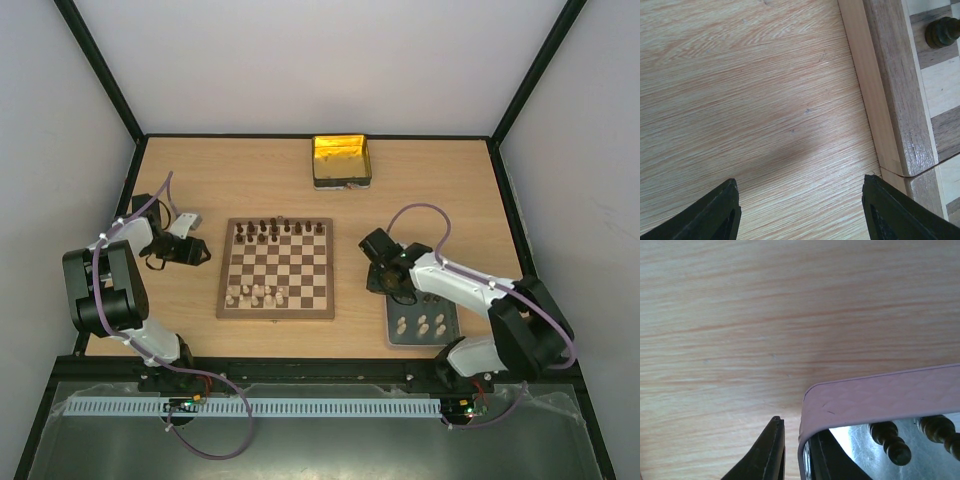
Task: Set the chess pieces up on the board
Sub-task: Move the storage box to the center of the board.
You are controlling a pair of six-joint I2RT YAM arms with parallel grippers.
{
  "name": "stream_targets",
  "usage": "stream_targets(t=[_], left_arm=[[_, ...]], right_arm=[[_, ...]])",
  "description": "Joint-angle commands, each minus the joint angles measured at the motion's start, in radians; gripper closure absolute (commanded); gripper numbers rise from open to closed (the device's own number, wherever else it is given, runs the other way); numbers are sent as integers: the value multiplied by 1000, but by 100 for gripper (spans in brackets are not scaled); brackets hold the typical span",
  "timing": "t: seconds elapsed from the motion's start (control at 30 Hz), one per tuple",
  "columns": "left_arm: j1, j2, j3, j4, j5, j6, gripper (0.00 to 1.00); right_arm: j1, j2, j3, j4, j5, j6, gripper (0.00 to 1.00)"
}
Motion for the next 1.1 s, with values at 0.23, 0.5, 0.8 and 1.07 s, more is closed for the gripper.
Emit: stream_targets(t=[0.23, 0.5, 0.8, 1.07], left_arm=[[5, -25, -5, -11, -2, -6, 33], [7, -32, -5, -13, -2, -6, 32], [8, -34, -5, -11, 7, -6, 32], [16, -34, -9, -8, 12, -2, 32]], right_arm=[[-4, 142, 185, 8, 58, -98, 86], [-4, 253, 260, 31, 29, -116, 87], [-2, 338, 321, 55, 8, -119, 90], [17, 385, 388, 47, -1, -117, 90]])
